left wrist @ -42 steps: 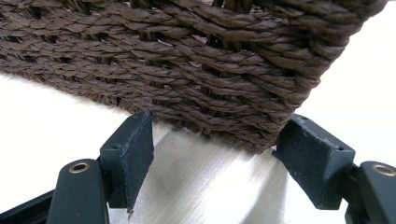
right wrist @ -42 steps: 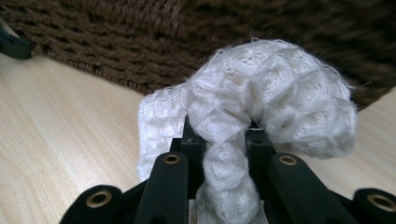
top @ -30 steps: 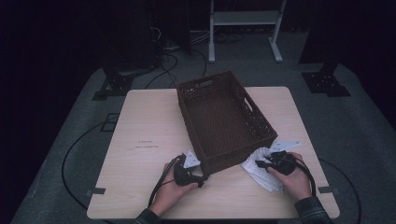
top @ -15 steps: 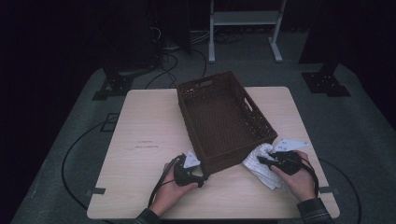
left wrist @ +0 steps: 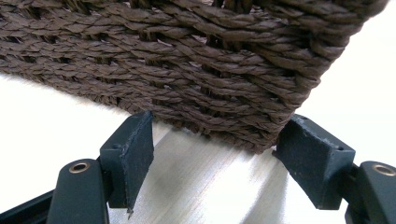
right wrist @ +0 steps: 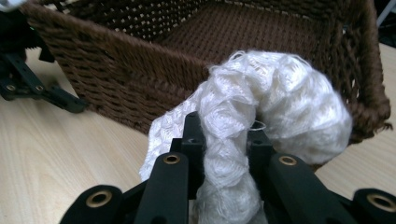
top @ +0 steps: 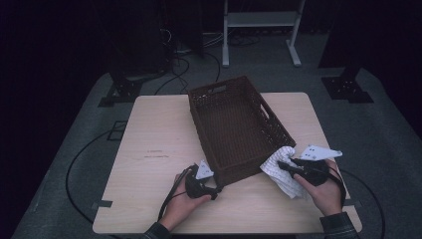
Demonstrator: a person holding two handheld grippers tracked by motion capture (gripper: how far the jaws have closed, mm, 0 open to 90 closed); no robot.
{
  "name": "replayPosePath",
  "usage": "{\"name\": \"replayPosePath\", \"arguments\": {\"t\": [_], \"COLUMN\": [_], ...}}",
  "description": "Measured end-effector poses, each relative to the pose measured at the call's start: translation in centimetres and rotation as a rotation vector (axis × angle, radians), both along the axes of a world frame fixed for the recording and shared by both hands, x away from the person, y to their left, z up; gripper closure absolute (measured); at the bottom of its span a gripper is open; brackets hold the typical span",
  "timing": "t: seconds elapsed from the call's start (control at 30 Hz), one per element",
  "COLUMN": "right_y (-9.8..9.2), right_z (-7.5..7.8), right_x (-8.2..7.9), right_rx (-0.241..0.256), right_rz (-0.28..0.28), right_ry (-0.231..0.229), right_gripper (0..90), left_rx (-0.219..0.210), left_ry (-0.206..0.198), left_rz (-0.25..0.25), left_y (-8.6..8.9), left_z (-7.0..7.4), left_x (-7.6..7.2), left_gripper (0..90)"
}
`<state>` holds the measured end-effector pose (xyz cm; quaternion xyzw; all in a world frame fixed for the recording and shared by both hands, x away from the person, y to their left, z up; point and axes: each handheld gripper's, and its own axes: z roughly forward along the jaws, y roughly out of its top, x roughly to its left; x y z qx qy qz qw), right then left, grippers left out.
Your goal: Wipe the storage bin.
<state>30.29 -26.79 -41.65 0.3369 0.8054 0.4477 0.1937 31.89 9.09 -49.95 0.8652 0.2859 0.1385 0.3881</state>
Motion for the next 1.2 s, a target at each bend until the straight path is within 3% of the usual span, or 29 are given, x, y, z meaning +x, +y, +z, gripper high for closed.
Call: {"name": "replayPosePath", "arguments": {"t": [0.3,0.73,1.2], "right_y": [0.5,1.7,2.9], "right_z": [0.0,-2.7,-4.2], "right_x": [-0.1,0.9,1.8], "right_rx": [-0.001,-0.063,-0.101], "right_rz": [0.016,0.028,0.044], "right_ry": [-0.004,0.081,0.132], "right_gripper": [75.1,75.2,75.3], "left_rx": [0.000,-0.001,-0.002], "left_ry": [0.000,0.000,0.001], "left_rz": [0.000,0.001,0.001], "left_y": [0.0,0.0,-0.1], "left_z": [0.0,0.0,0.0], "left_x": [0.0,0.0,0.0], "left_gripper": [27.4,27.4,27.4]}}
